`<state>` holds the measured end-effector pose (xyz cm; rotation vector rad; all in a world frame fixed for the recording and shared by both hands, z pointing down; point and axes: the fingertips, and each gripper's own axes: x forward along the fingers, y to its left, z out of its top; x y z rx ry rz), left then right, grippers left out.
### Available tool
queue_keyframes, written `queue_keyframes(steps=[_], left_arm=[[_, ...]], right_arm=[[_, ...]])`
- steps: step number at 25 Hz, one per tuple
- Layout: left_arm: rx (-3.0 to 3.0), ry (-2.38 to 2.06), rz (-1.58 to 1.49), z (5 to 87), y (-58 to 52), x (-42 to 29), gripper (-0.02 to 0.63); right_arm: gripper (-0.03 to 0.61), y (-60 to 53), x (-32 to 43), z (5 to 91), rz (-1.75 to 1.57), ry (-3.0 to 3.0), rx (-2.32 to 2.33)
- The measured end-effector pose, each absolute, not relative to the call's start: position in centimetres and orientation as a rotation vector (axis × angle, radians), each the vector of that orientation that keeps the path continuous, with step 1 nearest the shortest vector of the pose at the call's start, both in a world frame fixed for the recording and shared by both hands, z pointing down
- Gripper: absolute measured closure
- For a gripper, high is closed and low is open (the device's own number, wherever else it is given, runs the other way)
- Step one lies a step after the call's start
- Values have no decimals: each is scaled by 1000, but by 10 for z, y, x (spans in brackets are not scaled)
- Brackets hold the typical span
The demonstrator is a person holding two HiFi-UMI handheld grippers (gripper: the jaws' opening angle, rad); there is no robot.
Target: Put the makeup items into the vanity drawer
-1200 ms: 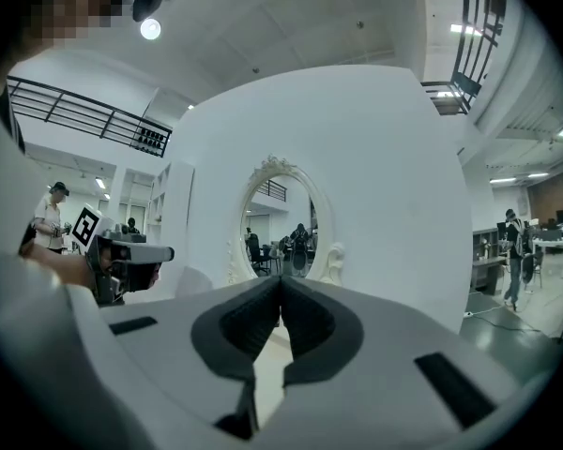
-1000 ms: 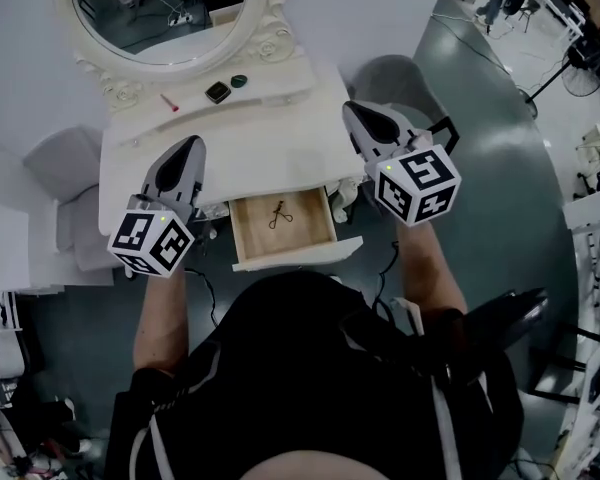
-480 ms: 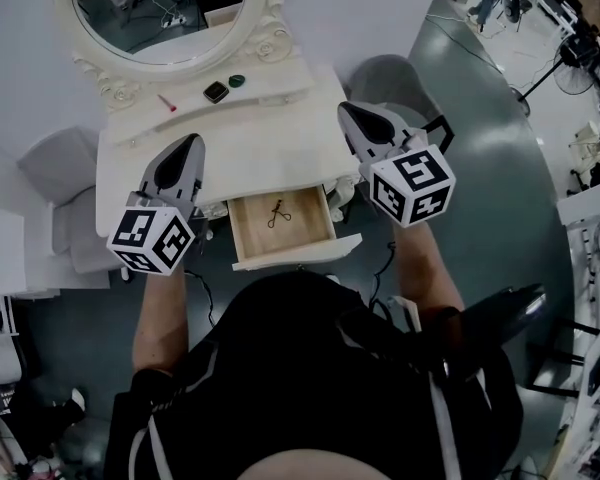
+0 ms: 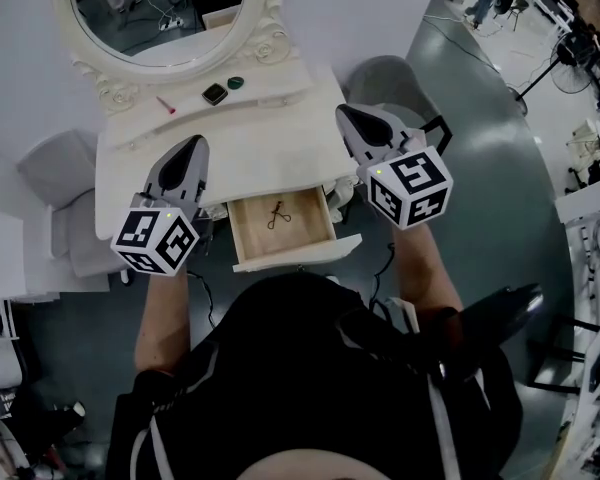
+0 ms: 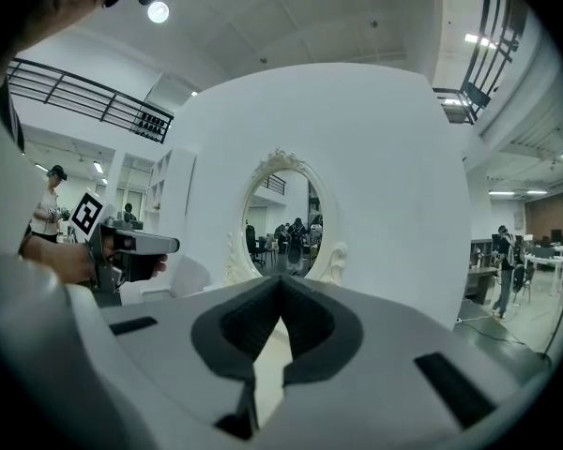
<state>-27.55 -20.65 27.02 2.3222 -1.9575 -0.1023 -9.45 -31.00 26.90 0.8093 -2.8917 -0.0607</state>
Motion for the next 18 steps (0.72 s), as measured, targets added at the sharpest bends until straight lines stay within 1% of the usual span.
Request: queue_keyframes(steps=[18], left_arm=[[2331, -1985, -128, 268, -205, -275, 609]], right_arm=[[574, -311, -98, 275, -77, -2876, 787]])
